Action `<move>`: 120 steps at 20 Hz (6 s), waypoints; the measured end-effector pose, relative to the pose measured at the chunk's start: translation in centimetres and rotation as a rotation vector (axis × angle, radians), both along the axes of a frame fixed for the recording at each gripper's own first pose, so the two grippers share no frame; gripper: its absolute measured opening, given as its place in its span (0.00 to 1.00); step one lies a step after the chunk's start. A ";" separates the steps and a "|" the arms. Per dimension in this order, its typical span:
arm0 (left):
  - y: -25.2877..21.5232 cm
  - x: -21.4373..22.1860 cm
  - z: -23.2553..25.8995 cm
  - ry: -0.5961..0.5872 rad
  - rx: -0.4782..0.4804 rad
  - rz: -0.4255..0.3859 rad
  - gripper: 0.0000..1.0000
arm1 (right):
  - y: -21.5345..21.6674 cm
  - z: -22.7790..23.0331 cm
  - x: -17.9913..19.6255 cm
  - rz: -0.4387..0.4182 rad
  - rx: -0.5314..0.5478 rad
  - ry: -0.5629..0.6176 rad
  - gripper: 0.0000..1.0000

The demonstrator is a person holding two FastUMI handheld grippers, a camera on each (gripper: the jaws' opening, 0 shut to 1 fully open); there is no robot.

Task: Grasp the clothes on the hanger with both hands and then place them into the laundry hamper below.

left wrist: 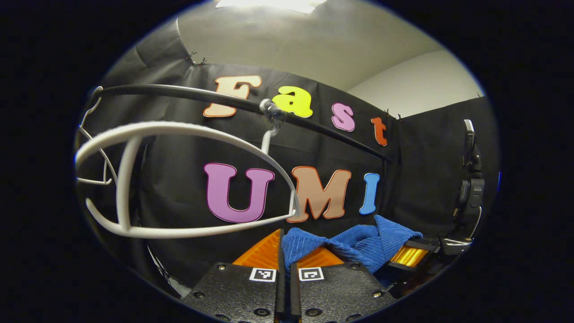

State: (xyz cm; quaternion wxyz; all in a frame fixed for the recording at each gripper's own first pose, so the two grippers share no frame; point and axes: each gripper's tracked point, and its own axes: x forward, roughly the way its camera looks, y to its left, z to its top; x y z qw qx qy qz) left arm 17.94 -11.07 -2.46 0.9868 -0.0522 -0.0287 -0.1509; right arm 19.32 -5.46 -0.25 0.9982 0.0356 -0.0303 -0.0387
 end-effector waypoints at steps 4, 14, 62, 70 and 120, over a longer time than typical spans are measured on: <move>0.2 0.7 -4.4 0.019 0.031 0.021 0.04 | -1.0 -4.8 1.3 -0.018 0.003 0.018 0.07; 3.3 1.9 -11.0 0.041 0.090 0.093 0.04 | 2.0 -13.4 2.6 0.068 0.023 0.088 0.08; 6.2 -4.4 -39.4 0.657 0.084 0.065 0.98 | -4.9 -39.3 -6.8 -0.276 0.127 0.541 0.99; 8.3 -6.0 -36.4 0.637 0.072 0.088 0.97 | -4.0 -35.4 -8.9 -0.300 0.039 0.487 0.99; 11.4 -13.1 -2.2 0.025 0.122 0.249 0.93 | 1.9 -2.6 -18.0 -0.190 -0.139 -0.023 0.98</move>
